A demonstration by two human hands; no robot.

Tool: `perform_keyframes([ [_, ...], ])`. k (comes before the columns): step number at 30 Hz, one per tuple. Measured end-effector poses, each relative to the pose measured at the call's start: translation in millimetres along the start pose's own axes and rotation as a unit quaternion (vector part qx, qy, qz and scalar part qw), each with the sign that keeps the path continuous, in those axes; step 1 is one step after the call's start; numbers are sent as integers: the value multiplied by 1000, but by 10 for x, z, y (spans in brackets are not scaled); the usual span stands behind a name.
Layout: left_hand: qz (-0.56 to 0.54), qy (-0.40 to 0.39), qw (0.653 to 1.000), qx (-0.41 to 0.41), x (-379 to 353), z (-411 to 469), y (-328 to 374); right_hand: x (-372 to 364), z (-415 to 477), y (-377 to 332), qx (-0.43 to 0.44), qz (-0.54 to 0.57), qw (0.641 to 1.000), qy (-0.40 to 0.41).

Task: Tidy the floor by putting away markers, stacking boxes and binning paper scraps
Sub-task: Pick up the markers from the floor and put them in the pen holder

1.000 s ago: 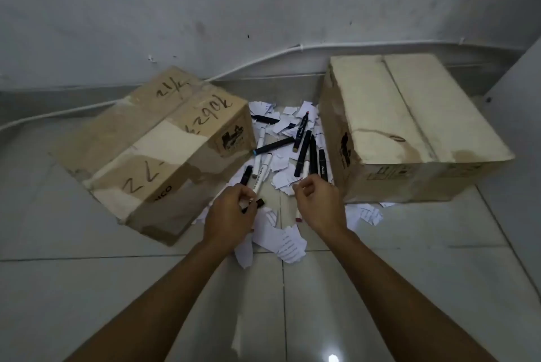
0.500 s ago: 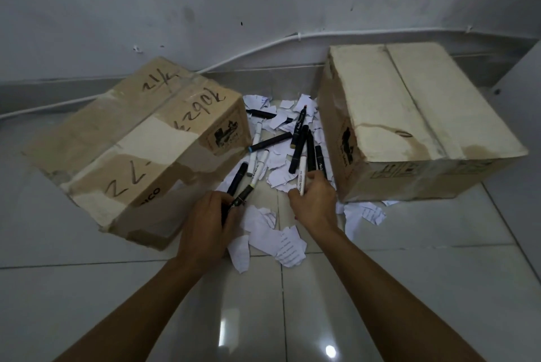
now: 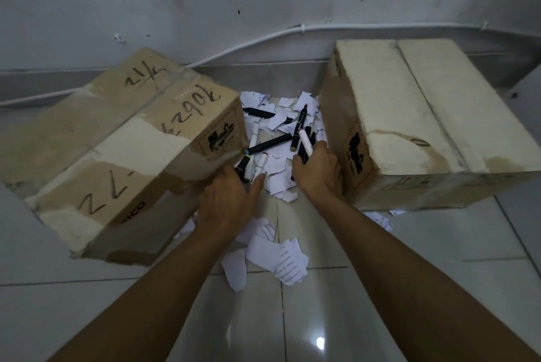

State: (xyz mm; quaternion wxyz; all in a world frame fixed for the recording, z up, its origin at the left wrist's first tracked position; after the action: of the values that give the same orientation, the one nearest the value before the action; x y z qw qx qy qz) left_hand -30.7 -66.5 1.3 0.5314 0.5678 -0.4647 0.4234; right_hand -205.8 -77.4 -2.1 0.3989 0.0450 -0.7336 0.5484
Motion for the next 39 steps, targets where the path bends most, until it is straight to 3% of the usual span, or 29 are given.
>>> perform_keyframes([
  [9, -9, -27, 999, 45, -85, -7, -12, -57, 116, 71, -4, -22, 1000, 11],
  [18, -10, 6, 1000, 4, -5, -63, -12, -43, 13, 105, -48, -38, 996, -64],
  [25, -36, 6, 999, 8, 9, -74, -57, -46, -69, 51, -97, 8, 991, -95],
  [29, -54, 46, 997, 16, 26, -98, -28, -42, -125, 50, -119, 51, 987, -98],
  [33, -100, 81, 991, -26, 56, -120, -37, -36, -193, 23, -132, 91, 983, -88],
  [39, -118, 60, 990, -38, 18, -116, -42, 23, -254, 29, -128, 117, 983, -68],
])
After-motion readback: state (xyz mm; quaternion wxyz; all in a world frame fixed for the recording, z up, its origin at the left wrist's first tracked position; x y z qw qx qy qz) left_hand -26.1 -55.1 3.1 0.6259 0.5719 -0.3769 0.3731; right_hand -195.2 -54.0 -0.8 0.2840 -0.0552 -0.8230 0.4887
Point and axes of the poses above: each hand's wrist, its own z-axis towards the middle knuckle, its own x-axis out of the back of the hand, y = z × x, the point moved 1 cm from there along z, towards the middle knuckle, and after that the axes turned 13 degrees about z, right-handed, at the moved point
